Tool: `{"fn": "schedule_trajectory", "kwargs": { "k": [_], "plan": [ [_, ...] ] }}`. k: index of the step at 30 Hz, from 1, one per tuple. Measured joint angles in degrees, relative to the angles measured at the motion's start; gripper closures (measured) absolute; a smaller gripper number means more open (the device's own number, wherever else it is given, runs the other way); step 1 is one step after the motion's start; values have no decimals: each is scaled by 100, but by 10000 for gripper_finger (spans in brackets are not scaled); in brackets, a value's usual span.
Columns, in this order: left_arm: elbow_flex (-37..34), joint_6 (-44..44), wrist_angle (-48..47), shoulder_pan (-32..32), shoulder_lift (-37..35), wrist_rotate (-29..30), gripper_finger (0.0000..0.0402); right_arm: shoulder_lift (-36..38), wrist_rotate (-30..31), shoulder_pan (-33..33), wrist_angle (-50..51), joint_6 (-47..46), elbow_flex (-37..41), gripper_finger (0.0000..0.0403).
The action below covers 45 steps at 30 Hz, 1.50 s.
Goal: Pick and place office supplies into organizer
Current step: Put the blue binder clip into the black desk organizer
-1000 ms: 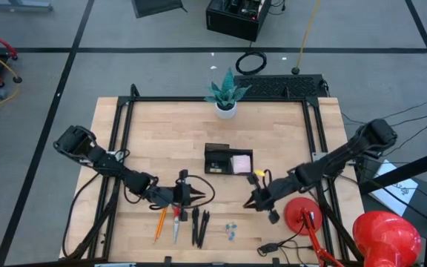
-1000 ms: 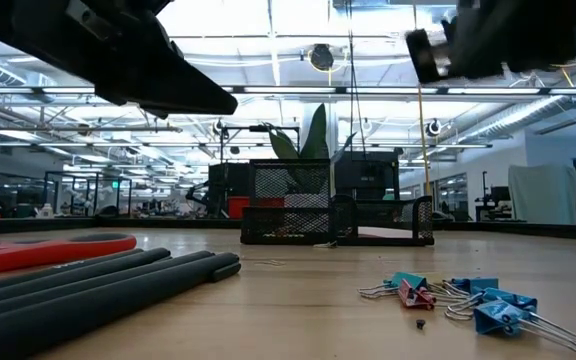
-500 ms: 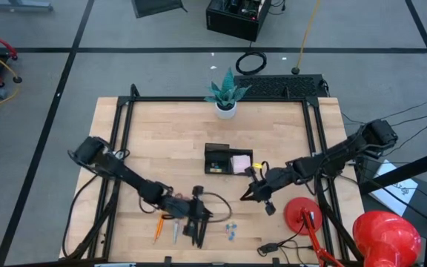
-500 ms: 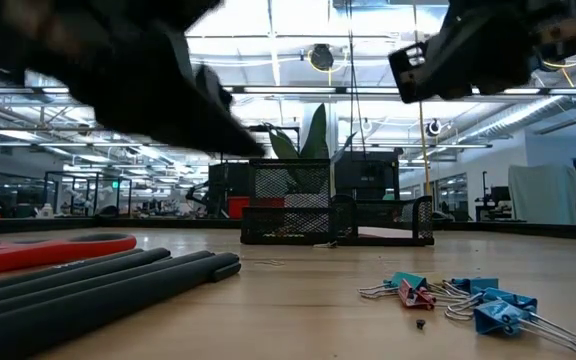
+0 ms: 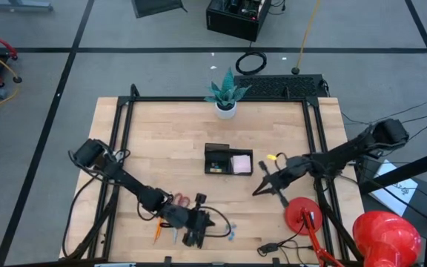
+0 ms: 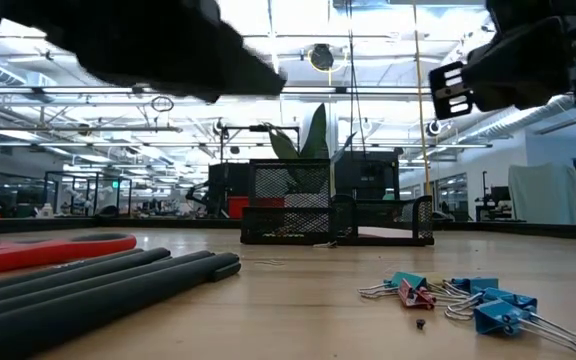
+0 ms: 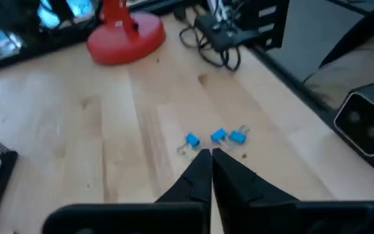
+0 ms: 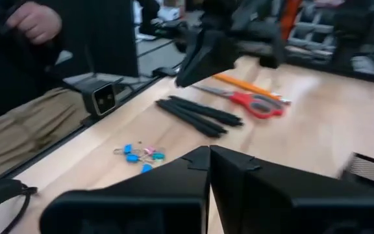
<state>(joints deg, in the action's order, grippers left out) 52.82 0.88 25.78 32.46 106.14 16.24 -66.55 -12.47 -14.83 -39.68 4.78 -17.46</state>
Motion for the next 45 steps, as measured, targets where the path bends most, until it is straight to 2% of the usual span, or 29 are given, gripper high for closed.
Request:
{"fn": "schedule_trajectory", "kwargs": {
  "k": [4, 6, 12, 17, 22, 27, 32, 36, 41, 45],
  "plan": [
    [-11, -495, -61, -97, 9, 3, 393, 966, 35, 254, 104, 21, 394, 402],
    [-9, -665, -54, -169, 55, -174, 388, 1403, -69, 345, 124, -17, 605, 403],
    [333, -855, -427, -257, 141, -574, 397, 2047, -126, 543, 76, -190, 759, 403],
    [858, -889, -846, -237, 376, -485, 379, 2136, -128, 721, 94, -22, 761, 403],
    [1583, -858, -1412, -131, 970, -398, 351, 2167, -279, 960, 92, -3, 761, 403],
    [2324, -697, -1888, -50, 1521, -399, 295, 2173, -845, 1036, 187, -111, 759, 403],
    [2782, -848, -2336, -111, 1738, -239, 228, 2176, -907, 1023, 341, -163, 757, 403],
    [2887, -1198, -2783, -281, 1734, -20, 191, 2175, -925, 1027, 314, -174, 757, 403],
    [2874, -1942, -3143, -534, 1734, -193, 183, 2185, -1021, 1025, 265, -168, 757, 403],
    [2874, -1938, -3153, -590, 1734, -410, 193, 2204, -1021, 1027, 259, -139, 757, 403]
  ]
}}
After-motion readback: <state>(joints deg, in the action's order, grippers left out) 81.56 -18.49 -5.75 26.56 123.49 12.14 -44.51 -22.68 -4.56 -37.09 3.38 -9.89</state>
